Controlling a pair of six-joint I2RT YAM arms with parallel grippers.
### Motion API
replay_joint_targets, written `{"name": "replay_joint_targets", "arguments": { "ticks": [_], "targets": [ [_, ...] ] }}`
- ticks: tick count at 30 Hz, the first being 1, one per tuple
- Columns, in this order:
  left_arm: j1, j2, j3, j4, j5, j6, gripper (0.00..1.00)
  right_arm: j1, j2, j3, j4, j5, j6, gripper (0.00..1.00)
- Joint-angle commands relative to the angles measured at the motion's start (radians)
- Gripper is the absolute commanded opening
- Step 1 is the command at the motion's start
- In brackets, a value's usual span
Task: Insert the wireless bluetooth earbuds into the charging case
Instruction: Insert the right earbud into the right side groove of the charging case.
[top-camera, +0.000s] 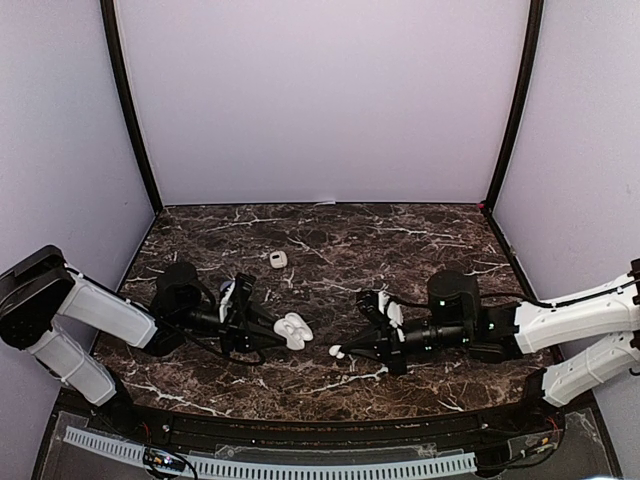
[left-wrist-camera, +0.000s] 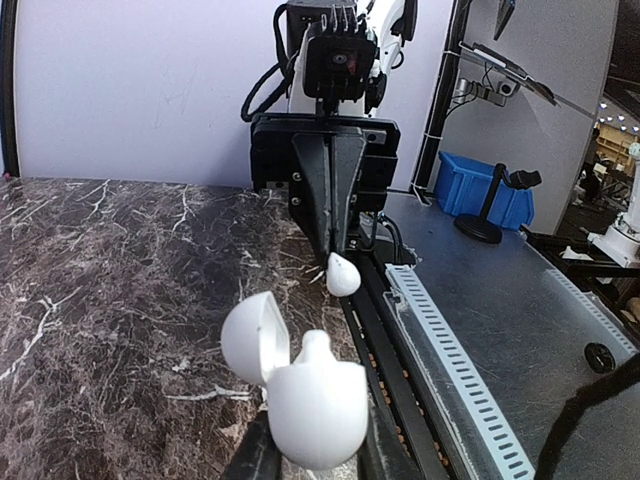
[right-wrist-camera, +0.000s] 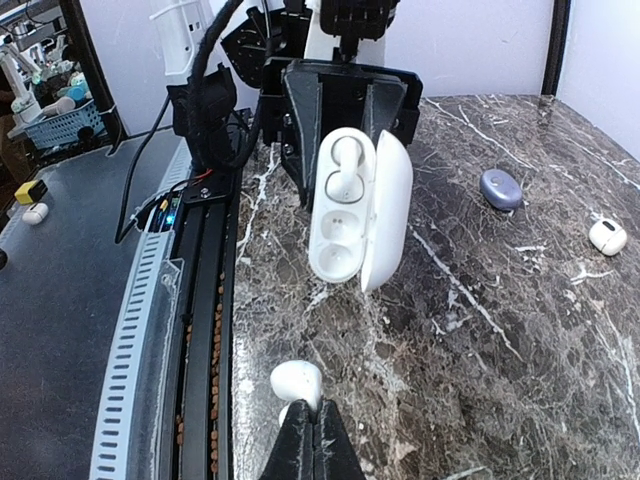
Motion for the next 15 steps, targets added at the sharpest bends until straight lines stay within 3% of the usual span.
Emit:
{"name": "replay_joint_targets", "arguments": {
  "ticks": [1, 15],
  "targets": [
    [0.006, 0.004, -0.003, 0.088, 0.034, -0.009, 0.15, 0.032, 0.065, 0.086, 0.079, 0.059, -0.018, 0.00],
    [0.004, -0.011, -0.022, 0.130, -0.047, -0.014, 0.14, 0.074, 0.169, 0.159, 0.166, 0.198, 0.060, 0.00]
  ]
}}
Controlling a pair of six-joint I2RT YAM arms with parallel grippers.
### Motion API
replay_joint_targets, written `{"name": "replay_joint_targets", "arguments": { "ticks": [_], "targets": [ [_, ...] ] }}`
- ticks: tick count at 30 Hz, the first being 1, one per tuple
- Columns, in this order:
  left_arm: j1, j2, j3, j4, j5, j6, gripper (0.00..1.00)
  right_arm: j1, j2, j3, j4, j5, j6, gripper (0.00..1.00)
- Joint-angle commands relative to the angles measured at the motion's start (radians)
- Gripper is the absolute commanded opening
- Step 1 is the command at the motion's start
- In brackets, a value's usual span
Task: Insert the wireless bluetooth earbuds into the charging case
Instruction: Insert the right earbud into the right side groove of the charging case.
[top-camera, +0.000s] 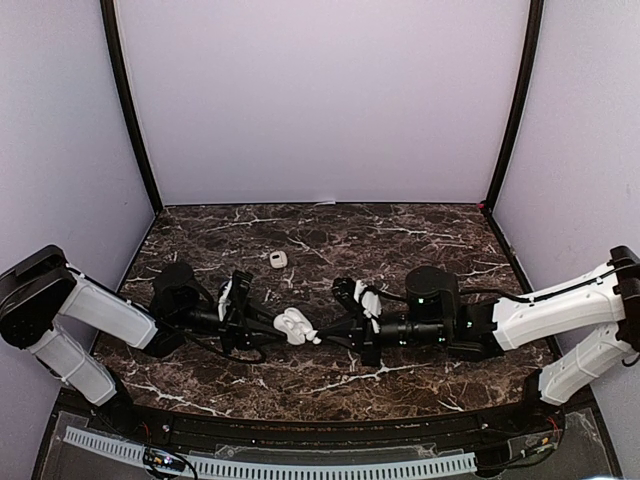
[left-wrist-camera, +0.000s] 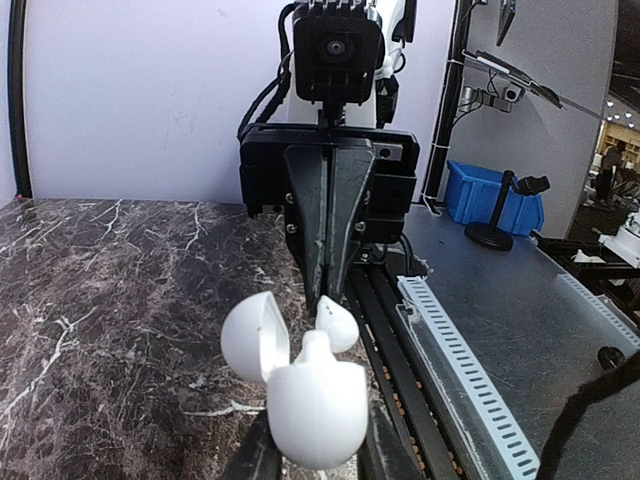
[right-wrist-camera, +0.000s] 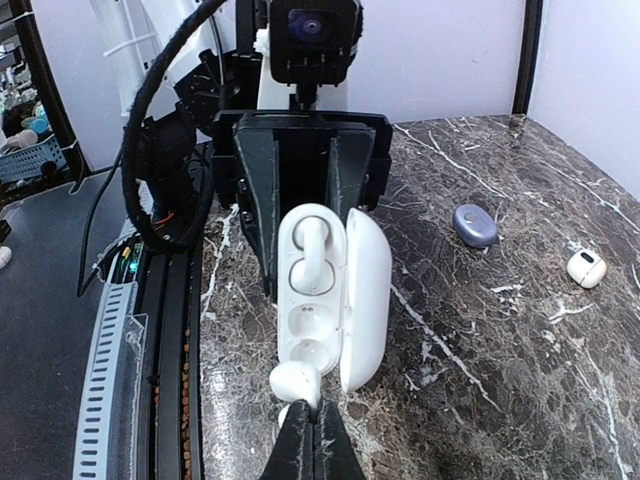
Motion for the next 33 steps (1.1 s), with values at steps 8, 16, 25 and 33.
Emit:
{"name": "replay_joint_targets", "arguments": {
  "ticks": [8, 16, 25, 33],
  "targets": [
    [0.004, -0.007, -0.019, 0.084, -0.031, -0.026, 0.14, 0.012, 0.041, 0.053, 0.084, 0.067, 0.017, 0.00],
    [0.004, 0.012, -0.021, 0.119, -0.040, -0.051, 0.13, 0.017, 0.065, 0.067, 0.111, 0.090, 0.027, 0.00],
    [0.004, 0.022, -0.029, 0.136, -0.039, -0.059, 0.13, 0.021, 0.072, 0.067, 0.137, 0.113, 0.035, 0.00],
    [0.005, 0.020, -0.034, 0.143, -0.053, -0.070, 0.13, 0.031, 0.097, 0.090, 0.119, 0.112, 0.022, 0.00]
  ]
}}
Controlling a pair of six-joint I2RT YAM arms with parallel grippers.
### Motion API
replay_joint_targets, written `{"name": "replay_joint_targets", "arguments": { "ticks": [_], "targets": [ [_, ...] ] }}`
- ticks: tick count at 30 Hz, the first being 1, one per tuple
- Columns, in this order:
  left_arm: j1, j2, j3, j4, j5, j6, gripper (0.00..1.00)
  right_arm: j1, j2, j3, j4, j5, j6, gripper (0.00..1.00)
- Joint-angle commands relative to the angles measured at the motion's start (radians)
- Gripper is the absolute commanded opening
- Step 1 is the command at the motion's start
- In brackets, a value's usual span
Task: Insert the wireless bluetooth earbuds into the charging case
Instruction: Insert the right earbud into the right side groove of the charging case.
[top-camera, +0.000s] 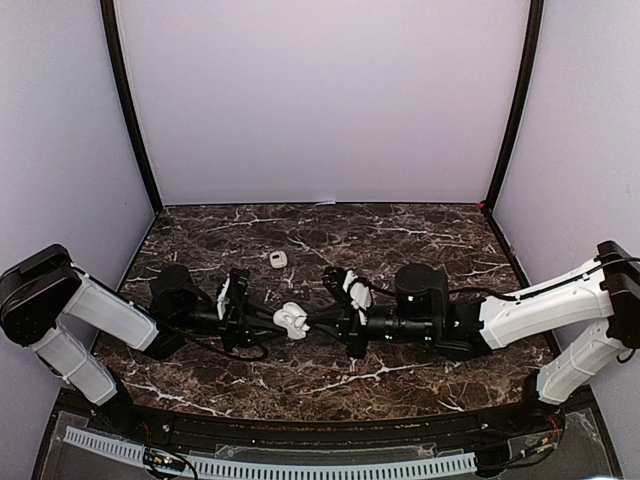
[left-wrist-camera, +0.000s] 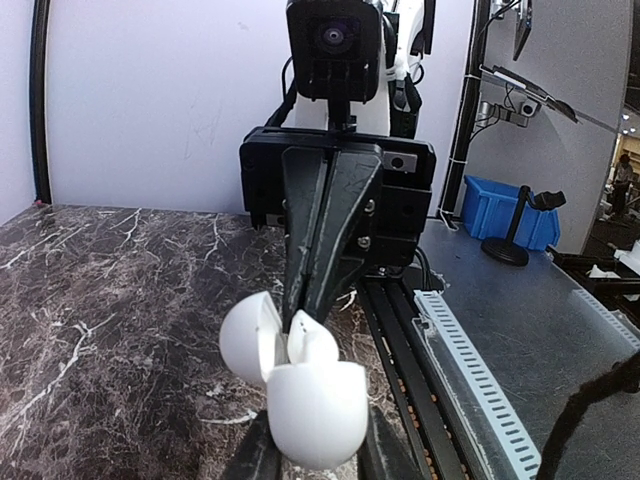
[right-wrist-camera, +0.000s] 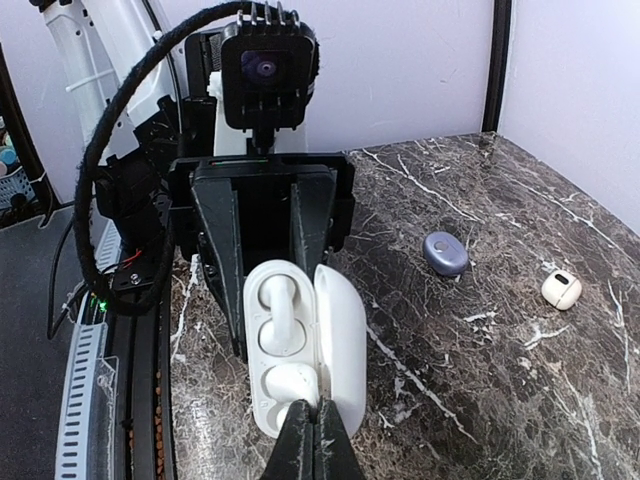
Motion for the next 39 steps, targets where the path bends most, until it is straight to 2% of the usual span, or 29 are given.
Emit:
{"name": "replay_joint_targets", "arguments": {
  "ticks": [1, 11, 22, 29, 34, 39],
  "targets": [
    [0.005, -0.005, -0.016, 0.044, -0.007, -0.019, 0.13, 0.020, 0.024, 0.036, 0.035, 0.014, -0.004, 0.00],
    [0.006, -0.008, -0.020, 0.044, -0.026, -0.040, 0.13, 0.050, 0.040, 0.036, -0.001, 0.051, -0.036, 0.00],
    [0.006, 0.013, -0.031, 0.169, -0.050, -0.113, 0.13, 0.066, 0.054, 0.031, 0.012, 0.063, -0.037, 0.00],
    [0.005, 0.007, -0.034, 0.163, -0.086, -0.110, 0.13, 0.070, 0.051, 0.025, 0.027, 0.023, -0.035, 0.00],
    [0.006, 0.003, -0.029, 0.139, -0.100, -0.101, 0.13, 0.071, 0.026, -0.012, 0.042, -0.007, -0.037, 0.10],
    [0.006, 0.002, -0.028, 0.126, -0.086, -0.099, 0.13, 0.070, -0.002, -0.034, 0.043, -0.020, -0.034, 0.14]
  ]
}}
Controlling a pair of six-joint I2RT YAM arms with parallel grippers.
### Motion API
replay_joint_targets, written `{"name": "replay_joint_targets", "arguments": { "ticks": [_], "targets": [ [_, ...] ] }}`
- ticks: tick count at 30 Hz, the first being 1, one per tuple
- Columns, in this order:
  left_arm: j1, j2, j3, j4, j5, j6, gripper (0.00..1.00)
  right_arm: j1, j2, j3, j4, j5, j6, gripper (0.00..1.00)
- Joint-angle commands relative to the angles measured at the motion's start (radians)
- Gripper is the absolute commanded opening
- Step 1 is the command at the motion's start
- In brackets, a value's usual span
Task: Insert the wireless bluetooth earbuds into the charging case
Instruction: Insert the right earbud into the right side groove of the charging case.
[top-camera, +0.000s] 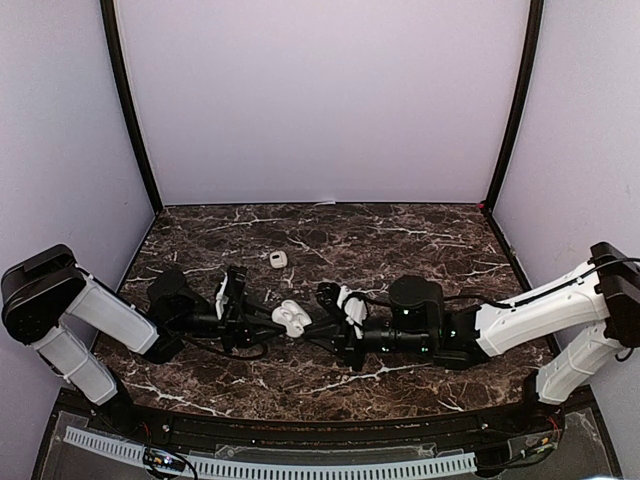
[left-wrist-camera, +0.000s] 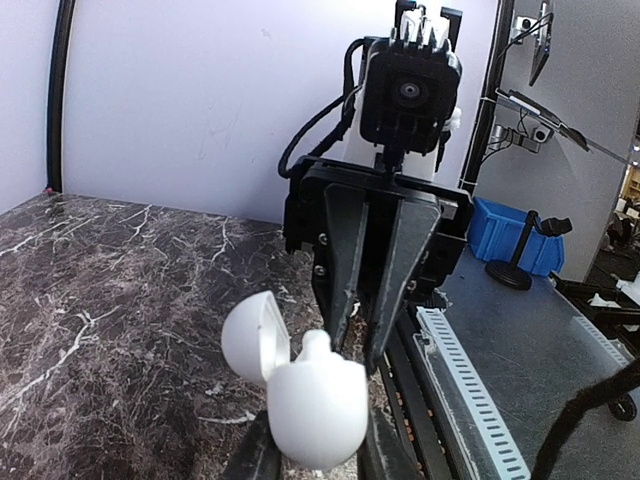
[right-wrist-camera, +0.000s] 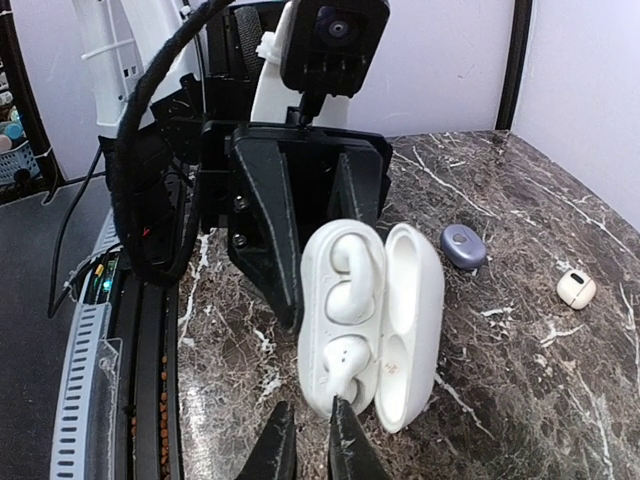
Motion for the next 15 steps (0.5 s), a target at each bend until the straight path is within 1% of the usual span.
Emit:
{"name": "replay_joint_targets", "arguments": {
  "ticks": [1, 9, 12, 15],
  "targets": [
    [0.004, -0.019, 0.003, 0.026, -0.021, 0.003, 0.13, 0.019, -0.037, -0.026, 0.021, -0.057, 0.002, 0.15],
    [0.004, -0.038, 0.001, -0.028, -0.015, 0.026, 0.13, 0.011, -0.090, -0.053, 0.022, -0.022, 0.008, 0.25],
    [0.003, -0.042, 0.002, -0.047, -0.010, 0.032, 0.13, -0.007, -0.120, -0.068, 0.023, -0.008, 0.022, 0.28],
    [0.004, -0.044, 0.002, -0.057, -0.003, 0.033, 0.13, -0.041, -0.146, -0.080, 0.020, -0.015, 0.041, 0.28]
  ]
}}
